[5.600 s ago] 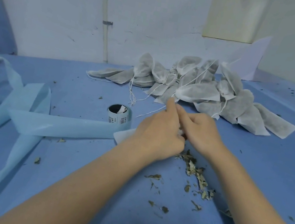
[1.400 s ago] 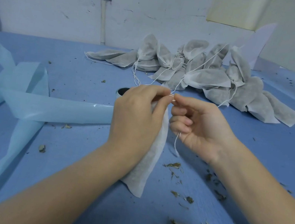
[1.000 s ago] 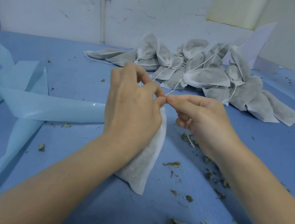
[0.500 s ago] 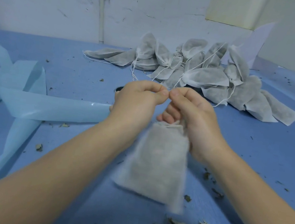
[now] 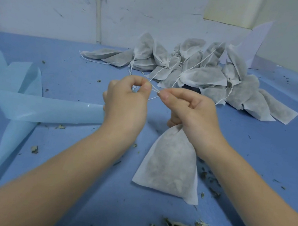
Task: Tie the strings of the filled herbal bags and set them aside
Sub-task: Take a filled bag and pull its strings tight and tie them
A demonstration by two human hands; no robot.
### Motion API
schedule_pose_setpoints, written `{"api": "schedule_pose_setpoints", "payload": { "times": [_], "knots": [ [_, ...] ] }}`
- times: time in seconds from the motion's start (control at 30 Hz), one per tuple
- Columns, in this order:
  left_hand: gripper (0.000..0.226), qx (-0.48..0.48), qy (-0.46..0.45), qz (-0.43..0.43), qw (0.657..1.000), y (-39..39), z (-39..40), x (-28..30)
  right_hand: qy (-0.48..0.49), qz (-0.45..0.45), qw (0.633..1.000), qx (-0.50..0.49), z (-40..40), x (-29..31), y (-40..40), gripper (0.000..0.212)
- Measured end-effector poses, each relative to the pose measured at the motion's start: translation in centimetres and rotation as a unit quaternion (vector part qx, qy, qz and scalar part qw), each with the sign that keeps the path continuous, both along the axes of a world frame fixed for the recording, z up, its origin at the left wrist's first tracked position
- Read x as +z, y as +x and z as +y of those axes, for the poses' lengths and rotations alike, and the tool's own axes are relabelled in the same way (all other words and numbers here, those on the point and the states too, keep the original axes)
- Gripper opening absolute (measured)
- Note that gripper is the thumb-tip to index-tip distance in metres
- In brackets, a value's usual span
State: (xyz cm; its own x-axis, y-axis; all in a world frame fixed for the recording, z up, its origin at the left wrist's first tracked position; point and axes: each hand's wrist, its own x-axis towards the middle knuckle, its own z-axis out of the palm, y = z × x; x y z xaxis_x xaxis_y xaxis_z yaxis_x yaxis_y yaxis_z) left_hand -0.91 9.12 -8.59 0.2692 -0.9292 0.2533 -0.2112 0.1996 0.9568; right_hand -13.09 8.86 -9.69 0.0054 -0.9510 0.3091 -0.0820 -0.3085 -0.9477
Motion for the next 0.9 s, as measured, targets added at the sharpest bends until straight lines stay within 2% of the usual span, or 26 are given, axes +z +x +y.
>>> {"api": "schedule_pose_setpoints", "payload": {
  "times": [0.1, 0.17, 0.23, 0.3, 0.4, 0.5, 0.63, 0.73, 0.83, 0.9],
  "knots": [
    [0.018, -0.048, -0.020, 0.004, 0.999, -0.3, 0.2, -0.5, 0.012, -0.055, 0.998, -0.042, -0.1, 0.1, -0.4, 0.010],
    [0.008, -0.087, -0.002, 0.023, 0.996, -0.3, 0.5, -0.6, 0.033, -0.155, 0.985, -0.073, -0.3, 0.2, -0.7, 0.025],
    [0.027, -0.141, 0.069, 0.067, 0.985, -0.3, 0.6, -0.5, 0.056, -0.257, 0.957, -0.125, -0.7, 0.2, -1.0, 0.042],
    [0.037, -0.225, 0.141, 0.135, 0.955, -0.3, 0.6, -0.4, 0.070, -0.317, 0.926, -0.192, -1.1, 0.1, -1.4, 0.045],
    [0.030, -0.311, 0.164, 0.226, 0.908, -0.7, 0.9, -0.9, 0.084, -0.345, 0.897, -0.264, -1.6, -0.2, -2.0, 0.044],
    [0.019, -0.272, 0.155, 0.291, 0.904, -1.0, 0.4, -1.5, 0.091, -0.312, 0.906, -0.272, -2.0, -0.5, -2.1, 0.040],
    [0.014, -0.193, 0.156, 0.314, 0.916, -0.6, -0.2, -1.5, 0.049, -0.205, 0.959, -0.187, -1.7, -0.5, -1.7, 0.031],
    [0.022, -0.176, 0.170, 0.335, 0.910, -0.1, -0.2, -1.2, -0.017, -0.099, 0.989, -0.105, -1.1, -0.3, -1.2, 0.019],
    [0.029, -0.182, 0.165, 0.337, 0.909, 0.2, -0.1, -1.0, -0.042, -0.012, 0.996, -0.072, -0.7, -0.4, -1.2, 0.012],
    [0.037, -0.206, 0.149, 0.300, 0.919, 0.3, 0.1, -0.9, -0.060, 0.023, 0.996, -0.066, -0.5, -0.4, -1.3, 0.015]
  ]
}}
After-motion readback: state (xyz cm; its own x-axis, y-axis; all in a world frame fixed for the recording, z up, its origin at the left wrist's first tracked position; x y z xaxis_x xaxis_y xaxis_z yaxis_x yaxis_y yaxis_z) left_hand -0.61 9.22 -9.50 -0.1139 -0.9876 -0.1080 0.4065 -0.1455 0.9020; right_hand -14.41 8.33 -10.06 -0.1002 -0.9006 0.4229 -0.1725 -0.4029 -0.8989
